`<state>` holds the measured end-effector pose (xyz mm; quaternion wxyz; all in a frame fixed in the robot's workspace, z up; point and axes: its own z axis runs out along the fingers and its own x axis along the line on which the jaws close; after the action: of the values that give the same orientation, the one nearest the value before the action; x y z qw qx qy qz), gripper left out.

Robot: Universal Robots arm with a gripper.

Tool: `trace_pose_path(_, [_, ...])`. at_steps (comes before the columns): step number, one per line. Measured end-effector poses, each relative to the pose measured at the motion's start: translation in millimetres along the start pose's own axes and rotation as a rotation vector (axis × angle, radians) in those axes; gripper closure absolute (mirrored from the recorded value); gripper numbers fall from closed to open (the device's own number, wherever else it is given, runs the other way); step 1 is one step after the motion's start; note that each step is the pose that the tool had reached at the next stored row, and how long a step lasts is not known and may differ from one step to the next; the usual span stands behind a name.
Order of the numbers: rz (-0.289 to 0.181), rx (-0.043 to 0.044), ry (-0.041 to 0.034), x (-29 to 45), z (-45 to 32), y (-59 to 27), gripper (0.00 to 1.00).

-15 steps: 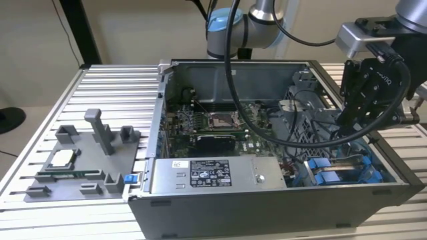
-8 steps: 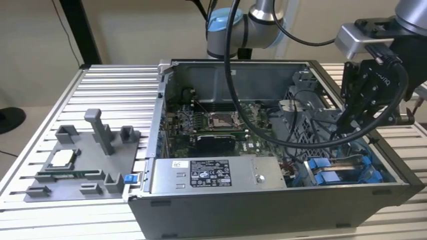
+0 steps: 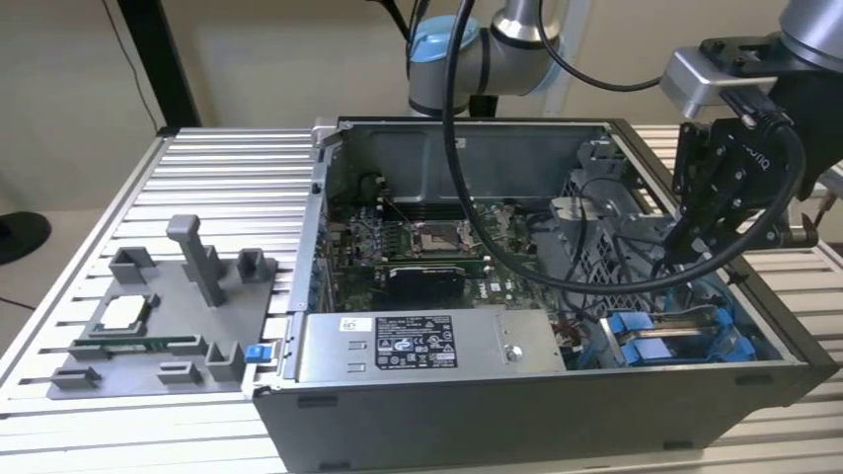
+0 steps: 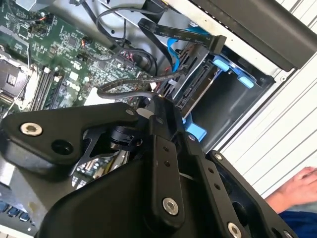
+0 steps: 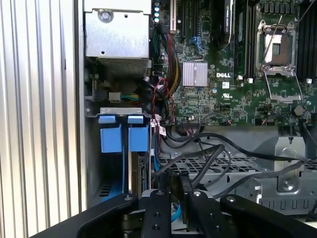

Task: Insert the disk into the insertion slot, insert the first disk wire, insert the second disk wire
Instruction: 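Insert the first disk wire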

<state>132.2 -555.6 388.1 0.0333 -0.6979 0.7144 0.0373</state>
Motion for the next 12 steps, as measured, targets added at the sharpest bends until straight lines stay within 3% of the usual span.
trace_pose_path(12, [0.000,-0.0001,0.0000,4.0,2.5,-0.6,1.00])
